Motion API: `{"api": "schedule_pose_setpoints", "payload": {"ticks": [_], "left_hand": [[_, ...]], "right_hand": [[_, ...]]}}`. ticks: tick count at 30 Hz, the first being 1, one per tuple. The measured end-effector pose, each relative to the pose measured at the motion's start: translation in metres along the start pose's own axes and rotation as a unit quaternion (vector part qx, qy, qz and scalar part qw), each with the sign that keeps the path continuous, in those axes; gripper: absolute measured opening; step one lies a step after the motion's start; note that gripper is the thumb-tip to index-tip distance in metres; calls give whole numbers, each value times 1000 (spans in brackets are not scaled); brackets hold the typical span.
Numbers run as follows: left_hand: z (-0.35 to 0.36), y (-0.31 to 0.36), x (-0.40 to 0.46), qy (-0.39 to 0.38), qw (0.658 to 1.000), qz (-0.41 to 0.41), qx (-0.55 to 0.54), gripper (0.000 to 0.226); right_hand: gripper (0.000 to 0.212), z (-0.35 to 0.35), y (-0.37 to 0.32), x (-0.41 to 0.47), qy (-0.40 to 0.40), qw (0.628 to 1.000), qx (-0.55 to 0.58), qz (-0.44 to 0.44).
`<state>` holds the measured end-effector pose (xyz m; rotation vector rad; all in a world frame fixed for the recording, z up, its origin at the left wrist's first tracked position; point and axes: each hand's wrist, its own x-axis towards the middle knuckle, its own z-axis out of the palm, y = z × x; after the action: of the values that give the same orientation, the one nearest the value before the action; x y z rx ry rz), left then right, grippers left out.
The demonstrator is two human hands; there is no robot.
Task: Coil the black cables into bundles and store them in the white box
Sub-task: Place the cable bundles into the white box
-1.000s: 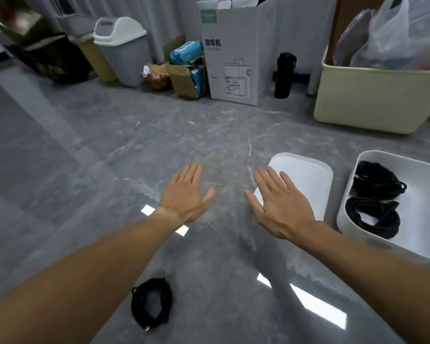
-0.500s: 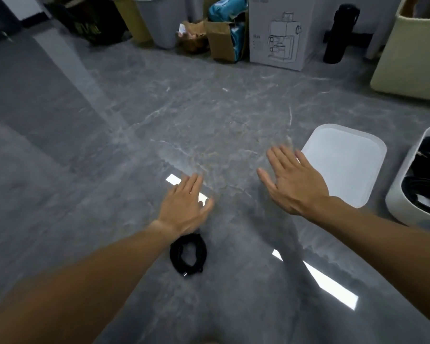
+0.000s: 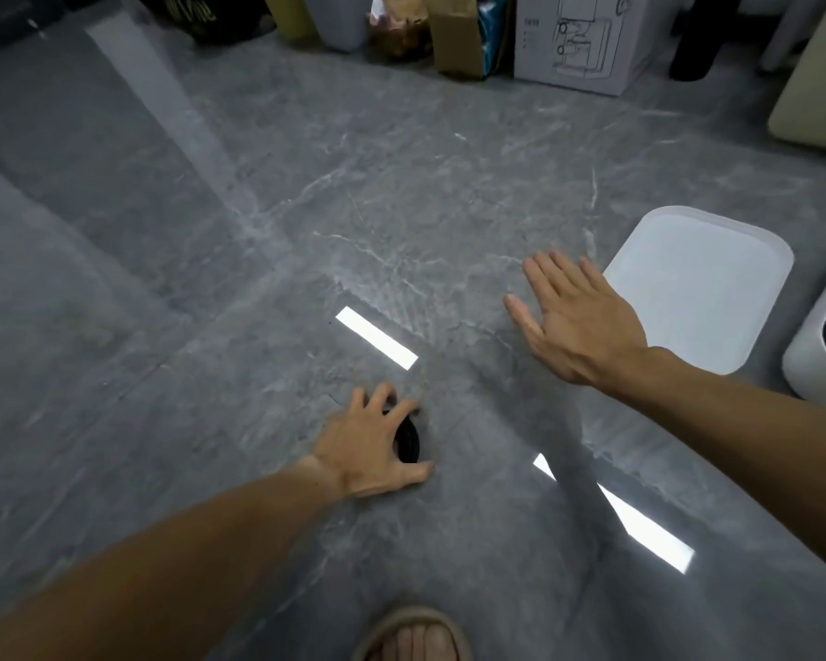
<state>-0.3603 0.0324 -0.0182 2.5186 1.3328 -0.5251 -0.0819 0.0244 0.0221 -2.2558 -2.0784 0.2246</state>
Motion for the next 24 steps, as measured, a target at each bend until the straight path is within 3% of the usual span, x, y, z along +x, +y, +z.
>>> {"api": "schedule_pose_setpoints", "payload": {"ticks": [7,16,24], "left_hand": [[-1,0,6,-21,999,-8,-47,64],[-16,-1,23,-11,993,-25,-117,72],[-53,17,48,38,984,-18,-171,71]], "right_hand": [[79,1,6,-2,5,1000,0,1],[94,-2,19,-7,11,1000,-3,10],[84,-8,26,-10,17,1000,-11,11]]}}
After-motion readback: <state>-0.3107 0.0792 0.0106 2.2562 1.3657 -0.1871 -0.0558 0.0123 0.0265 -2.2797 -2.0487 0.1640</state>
